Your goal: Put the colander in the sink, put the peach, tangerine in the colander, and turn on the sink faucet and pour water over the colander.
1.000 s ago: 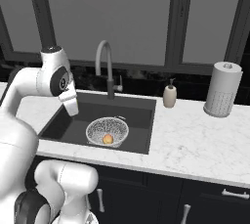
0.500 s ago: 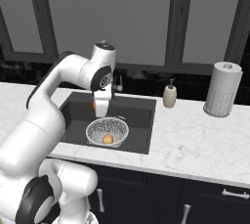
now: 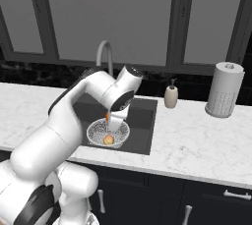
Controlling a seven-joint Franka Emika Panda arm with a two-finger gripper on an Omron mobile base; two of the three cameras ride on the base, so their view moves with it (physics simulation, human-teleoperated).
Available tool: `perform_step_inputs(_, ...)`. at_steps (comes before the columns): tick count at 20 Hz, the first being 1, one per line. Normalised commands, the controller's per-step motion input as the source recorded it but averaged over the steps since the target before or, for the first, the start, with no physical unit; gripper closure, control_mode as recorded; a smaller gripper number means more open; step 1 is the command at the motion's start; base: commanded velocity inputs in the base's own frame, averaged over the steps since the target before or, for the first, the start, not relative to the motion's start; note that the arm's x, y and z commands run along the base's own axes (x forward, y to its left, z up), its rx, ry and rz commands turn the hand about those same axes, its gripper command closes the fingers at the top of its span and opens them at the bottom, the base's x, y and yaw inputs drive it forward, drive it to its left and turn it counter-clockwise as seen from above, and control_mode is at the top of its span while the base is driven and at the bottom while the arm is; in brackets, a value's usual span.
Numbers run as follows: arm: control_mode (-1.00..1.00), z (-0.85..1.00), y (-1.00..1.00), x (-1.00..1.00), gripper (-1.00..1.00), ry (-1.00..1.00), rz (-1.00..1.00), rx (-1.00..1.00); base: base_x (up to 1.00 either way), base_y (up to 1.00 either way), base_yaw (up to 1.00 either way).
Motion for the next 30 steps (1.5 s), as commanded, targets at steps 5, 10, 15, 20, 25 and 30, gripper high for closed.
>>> perform_step_inputs(5,-1.0,-0.49,0.0,0.39,1.0,0.01,-0.03,0.01,0.0,0.0,0.0)
perform_step_inputs(10,-1.0,-0.46,0.0,0.41,1.0,0.05,0.0,0.0,0.0,0.0,0.0)
perform_step_inputs(15,-1.0,-0.43,0.0,0.27,1.0,0.05,0.0,0.05,0.0,0.0,0.0)
perform_step_inputs(20,-1.0,-0.37,0.14,0.26,1.0,0.03,-0.01,0.03,0.0,0.0,0.0)
perform_step_inputs(25,-1.0,-0.33,0.28,0.27,1.0,0.05,-0.02,0.01,0.0,0.0,0.0)
perform_step_inputs(30,-1.0,-0.28,0.34,0.22,1.0,0.01,-0.04,0.02,0.0,0.0,0.0)
